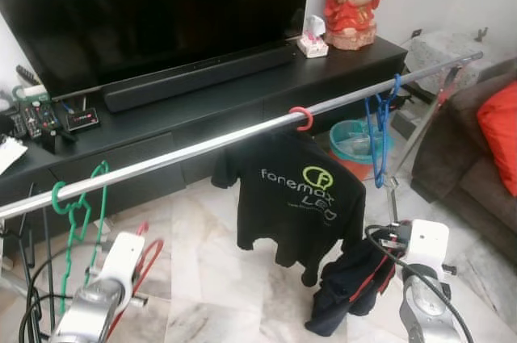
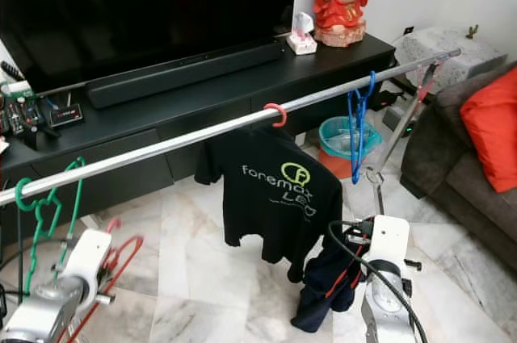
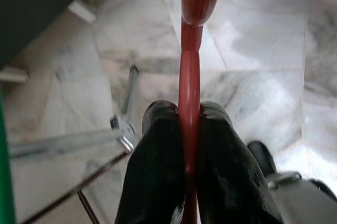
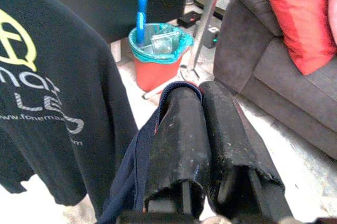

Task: Hang hanger

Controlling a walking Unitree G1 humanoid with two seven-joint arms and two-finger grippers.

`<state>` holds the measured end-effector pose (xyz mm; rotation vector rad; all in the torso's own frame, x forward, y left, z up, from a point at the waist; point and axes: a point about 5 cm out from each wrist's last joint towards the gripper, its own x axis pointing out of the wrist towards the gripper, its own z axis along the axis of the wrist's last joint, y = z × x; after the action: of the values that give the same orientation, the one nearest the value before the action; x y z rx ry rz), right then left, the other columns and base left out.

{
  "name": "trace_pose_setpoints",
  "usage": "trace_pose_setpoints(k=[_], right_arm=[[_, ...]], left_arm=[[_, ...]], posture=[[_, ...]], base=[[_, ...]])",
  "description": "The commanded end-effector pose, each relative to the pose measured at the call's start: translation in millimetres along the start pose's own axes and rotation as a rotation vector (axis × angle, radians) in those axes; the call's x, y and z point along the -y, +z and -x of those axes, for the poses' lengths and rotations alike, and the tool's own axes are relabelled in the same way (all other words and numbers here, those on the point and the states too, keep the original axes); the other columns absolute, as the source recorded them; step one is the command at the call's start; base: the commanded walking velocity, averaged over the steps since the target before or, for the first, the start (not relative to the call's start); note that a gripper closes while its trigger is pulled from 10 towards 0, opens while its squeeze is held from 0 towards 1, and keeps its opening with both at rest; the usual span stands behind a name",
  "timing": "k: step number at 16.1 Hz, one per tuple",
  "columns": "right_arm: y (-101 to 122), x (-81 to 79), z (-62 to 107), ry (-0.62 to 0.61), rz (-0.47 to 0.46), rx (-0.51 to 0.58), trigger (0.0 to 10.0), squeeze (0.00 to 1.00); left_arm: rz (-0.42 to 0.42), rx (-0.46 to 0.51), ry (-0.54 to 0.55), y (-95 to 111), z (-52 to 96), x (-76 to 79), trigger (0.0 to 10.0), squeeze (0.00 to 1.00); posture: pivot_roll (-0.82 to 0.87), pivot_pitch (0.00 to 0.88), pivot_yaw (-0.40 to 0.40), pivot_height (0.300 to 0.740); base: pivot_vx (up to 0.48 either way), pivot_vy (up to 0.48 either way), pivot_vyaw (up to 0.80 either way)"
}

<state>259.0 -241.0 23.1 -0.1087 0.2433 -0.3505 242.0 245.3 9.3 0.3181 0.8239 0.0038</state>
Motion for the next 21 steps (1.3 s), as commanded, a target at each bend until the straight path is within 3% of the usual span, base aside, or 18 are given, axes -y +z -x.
trace_pose_setpoints(k=[1,10,12,16,21], right_arm=[[4,0.7,-2.5,0.003,0.008,0.018,10.0,0.0],[3,0.5,-3.0,0.003,0.008,0.013,10.0,0.0],[4,1.3,-2.8,0.002,0.01,0.016,10.0,0.0],[5,3.7,-3.8,0.005,0.019,0.021,10.0,0.0],[2,6.9,-1.0,0.001,0.023,0.014,10.0,0.0]], left_arm=[[-0.015,-0.026,0.021,-12,-5.4,2.3,10.0,0.0],[-0.034,-0.158,-0.033,-66,-21.8,21.1,10.0,0.0],[-0.036,-0.179,-0.033,-76,-21.3,22.7,10.0,0.0],[0.077,-0.249,0.012,-107,-14.2,25.7,10.0,0.0],[0.083,-0.301,0.027,-134,-3.9,28.0,10.0,0.0]], posture=[[-0.13,0.0,-0.02,0.732],[-0.13,0.0,-0.023,0.732],[-0.14,0.0,-0.025,0.732],[-0.13,0.0,-0.038,0.732],[-0.2,0.0,-0.023,0.732]], base=[[0.0,0.0,0.0],[0.0,0.0,0.0],[0.0,0.0,0.0],[0.0,0.0,0.0],[0.0,0.0,0.0]])
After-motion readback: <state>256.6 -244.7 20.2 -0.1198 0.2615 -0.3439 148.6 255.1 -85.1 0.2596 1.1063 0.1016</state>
